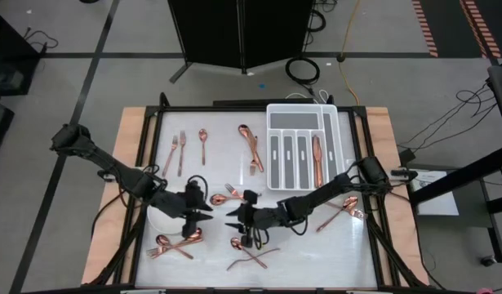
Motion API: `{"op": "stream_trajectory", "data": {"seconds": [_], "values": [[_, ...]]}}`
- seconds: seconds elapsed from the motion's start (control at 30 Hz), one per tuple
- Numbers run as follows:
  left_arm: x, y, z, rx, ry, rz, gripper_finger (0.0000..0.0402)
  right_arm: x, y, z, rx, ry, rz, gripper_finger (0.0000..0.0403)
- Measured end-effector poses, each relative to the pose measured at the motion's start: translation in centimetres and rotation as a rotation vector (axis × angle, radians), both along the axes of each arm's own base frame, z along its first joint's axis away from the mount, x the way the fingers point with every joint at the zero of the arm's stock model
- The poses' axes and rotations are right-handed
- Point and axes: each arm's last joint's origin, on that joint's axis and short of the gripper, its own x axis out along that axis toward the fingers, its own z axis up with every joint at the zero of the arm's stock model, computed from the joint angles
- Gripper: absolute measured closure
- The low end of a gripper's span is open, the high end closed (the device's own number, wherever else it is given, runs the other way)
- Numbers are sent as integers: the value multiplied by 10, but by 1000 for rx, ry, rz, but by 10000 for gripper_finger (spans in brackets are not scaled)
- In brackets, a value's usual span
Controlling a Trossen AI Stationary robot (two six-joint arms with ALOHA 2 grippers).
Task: Sort silverware
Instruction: Put the bronze knife into the silverware tray
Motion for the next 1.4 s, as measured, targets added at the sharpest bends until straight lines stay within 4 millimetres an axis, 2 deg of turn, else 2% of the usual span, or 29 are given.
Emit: {"op": "stream_trajectory", "data": {"seconds": [0.13, 0.53, 0.67, 0.73, 1.0, 1.2, 1.3, 1.4], "values": [[-1, 2, -2, 25, 12, 52, 274, 0, 1, 1, -12, -14, 10, 273], [1, 7, -1, 86, -11, 65, 274, 0, -2, -2, -45, 23, -11, 273], [5, 18, 0, 204, -54, 157, 274, -5, -17, -13, -154, 148, -191, 273], [7, 23, 0, 255, -63, 190, 274, -7, -25, -11, -185, 180, -249, 273], [13, 44, -4, 474, -10, 239, 274, -9, -58, 0, -222, 269, -308, 273], [9, 56, -17, 454, 60, 299, 274, -17, -91, 21, -162, 322, -401, 273], [5, 65, -30, 424, 107, 338, 274, -19, -102, 28, -58, 341, -359, 273], [2, 78, -40, 350, 144, 452, 274, -20, -108, 28, 30, 376, -312, 273]]}}
